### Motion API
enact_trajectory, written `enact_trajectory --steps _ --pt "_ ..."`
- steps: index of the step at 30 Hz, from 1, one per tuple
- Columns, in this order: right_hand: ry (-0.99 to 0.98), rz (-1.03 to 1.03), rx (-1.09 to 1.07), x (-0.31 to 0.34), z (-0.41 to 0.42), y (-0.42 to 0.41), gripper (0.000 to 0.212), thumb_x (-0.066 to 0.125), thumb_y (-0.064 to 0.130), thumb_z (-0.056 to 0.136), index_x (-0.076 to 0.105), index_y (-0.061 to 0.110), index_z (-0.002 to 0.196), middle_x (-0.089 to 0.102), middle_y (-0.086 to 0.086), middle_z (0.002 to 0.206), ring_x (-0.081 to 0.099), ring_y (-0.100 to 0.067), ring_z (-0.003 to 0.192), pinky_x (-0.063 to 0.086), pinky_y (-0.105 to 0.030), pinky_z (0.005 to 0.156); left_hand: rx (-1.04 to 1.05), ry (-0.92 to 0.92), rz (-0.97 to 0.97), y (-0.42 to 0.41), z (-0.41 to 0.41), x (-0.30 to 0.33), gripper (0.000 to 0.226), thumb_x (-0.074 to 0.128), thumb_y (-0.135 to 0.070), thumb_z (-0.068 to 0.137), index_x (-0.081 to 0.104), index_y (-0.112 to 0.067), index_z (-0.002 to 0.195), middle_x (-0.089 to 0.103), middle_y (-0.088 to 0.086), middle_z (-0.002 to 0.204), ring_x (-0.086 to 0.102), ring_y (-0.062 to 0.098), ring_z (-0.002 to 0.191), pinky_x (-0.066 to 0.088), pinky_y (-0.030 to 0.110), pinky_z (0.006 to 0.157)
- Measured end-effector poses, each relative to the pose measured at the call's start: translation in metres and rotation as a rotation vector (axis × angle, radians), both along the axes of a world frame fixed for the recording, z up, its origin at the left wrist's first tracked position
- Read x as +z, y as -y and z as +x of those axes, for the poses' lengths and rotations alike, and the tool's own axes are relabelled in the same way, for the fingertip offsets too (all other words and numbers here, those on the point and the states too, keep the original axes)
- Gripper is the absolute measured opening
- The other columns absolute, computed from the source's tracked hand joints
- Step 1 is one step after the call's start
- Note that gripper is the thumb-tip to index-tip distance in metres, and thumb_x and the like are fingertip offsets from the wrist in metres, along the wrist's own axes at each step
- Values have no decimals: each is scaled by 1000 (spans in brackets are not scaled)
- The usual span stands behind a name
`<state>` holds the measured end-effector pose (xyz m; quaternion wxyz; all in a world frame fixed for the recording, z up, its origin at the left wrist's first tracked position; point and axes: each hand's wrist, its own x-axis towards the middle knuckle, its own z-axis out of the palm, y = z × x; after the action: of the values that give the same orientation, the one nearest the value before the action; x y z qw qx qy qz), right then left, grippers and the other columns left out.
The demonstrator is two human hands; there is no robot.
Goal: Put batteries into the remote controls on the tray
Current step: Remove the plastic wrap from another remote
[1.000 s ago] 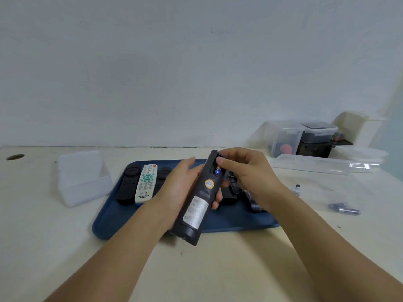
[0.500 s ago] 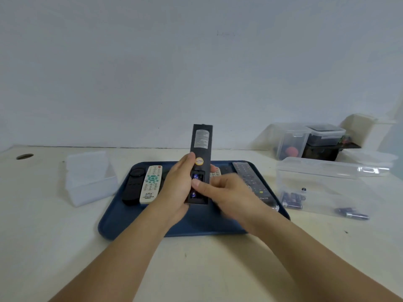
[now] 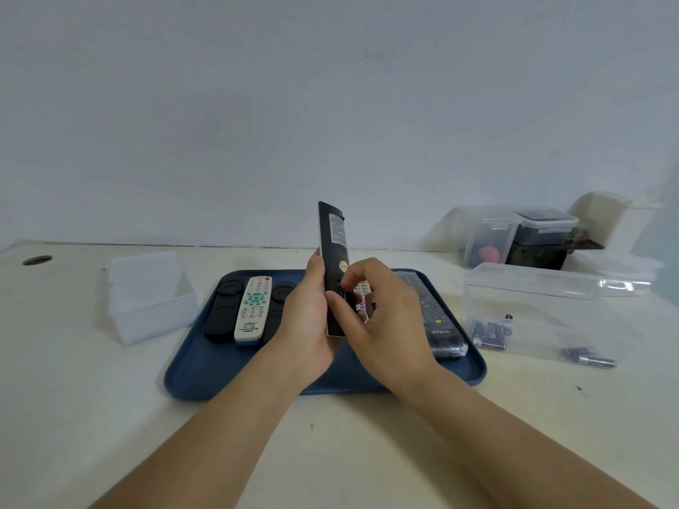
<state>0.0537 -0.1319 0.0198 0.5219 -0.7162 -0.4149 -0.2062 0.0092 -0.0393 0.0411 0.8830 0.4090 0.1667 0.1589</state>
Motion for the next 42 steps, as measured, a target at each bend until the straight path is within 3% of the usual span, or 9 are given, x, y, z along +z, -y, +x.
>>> enact_trajectory --steps 6,12,22,26,31,34,37,39,42 --pt "-66 34 59 -2 4 -11 8 66 15 93 58 18 93 62 12 85 57 -12 73 39 -14 62 40 -19 38 0 1 -3 36 47 -47 103 66 -29 127 76 0 101 74 16 83 58 34 77" --pt "-38 83 42 -4 2 -20 10 64 14 95 60 22 99 64 12 90 61 -11 83 45 -16 67 80 5 37 -1 -1 2 30 49 -44 103 69 -28 119 75 -2 82 73 12 71 57 34 80" --pt "-24 111 20 -5 2 -22 9 62 17 95 61 22 103 63 15 91 62 -10 88 47 -16 71 93 41 58 0 1 2 28 46 -40 105 69 -27 115 74 -6 74 72 8 68 55 31 76" --pt "-24 87 37 -5 3 -23 12 58 14 97 60 25 104 64 14 92 63 -9 86 47 -16 69 82 28 70 1 0 0 29 47 -40 105 68 -29 121 78 -6 89 74 7 77 55 30 79" --pt "-34 36 -26 -13 3 -28 18 51 16 99 52 33 101 58 16 88 58 -9 80 50 -33 67 81 -10 59 1 3 -6 34 44 -41 106 61 -35 133 77 -3 109 74 11 96 56 33 87" --pt "-38 70 -57 -14 5 -29 15 53 13 98 56 28 102 56 11 92 56 -8 79 46 -26 65 79 -6 69 3 5 -6 33 43 -40 106 61 -36 133 78 -7 96 75 7 83 56 32 82" --pt "-67 73 -66 -13 9 -27 21 51 4 95 59 22 102 56 7 96 55 -7 82 43 -18 65 115 8 102 2 9 -8 31 41 -38 107 63 -34 129 78 -7 99 73 10 94 54 37 94" --pt "-141 70 -34 -12 9 -27 28 47 -2 92 58 22 100 58 3 98 55 -9 78 43 -20 65 131 19 120 -1 11 -9 30 40 -37 107 64 -33 125 75 -3 104 70 15 100 53 40 97" --pt "-680 295 37 1 14 -25 34 38 -6 93 57 21 100 56 -4 83 47 -14 54 39 -23 45 157 20 79 -9 14 -5 28 39 -38 108 63 -24 115 67 4 86 62 17 68 53 31 66"
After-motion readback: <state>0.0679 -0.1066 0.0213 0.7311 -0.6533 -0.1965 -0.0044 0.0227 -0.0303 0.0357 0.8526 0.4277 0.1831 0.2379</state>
